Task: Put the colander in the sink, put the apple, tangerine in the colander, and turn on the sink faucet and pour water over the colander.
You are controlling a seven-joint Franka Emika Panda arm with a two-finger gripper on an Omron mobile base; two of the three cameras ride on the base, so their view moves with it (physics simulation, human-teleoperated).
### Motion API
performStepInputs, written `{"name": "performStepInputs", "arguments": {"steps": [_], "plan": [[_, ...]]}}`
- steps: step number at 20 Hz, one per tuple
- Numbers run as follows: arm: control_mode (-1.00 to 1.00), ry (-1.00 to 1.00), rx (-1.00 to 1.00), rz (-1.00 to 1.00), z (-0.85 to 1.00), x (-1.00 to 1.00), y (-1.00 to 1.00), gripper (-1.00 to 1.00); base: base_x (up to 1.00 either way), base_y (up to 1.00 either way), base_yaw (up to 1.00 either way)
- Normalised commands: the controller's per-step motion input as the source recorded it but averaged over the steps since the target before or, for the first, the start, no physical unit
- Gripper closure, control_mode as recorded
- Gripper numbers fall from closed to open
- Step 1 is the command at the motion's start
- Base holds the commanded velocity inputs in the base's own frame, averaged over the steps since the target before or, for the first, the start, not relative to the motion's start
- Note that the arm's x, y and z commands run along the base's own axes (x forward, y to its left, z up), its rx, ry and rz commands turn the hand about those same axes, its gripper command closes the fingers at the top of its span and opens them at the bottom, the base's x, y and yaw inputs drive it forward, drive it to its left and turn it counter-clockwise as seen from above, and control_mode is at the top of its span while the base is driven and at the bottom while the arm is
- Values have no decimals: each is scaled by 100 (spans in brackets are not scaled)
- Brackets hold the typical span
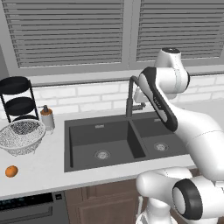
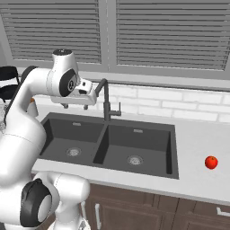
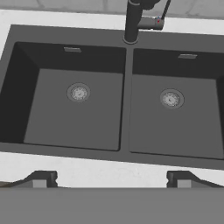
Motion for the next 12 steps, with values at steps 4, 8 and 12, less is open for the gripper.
{"name": "performStepInputs", "arguments": {"steps": [4,8,12], "plan": [[-100,0,0,0,0,0,0,-100,0,0,0],[-100,0,0,0,0,0,0,-100,0,0,0],[-100,0,0,0,0,-1,11,-100,0,0,0]]}}
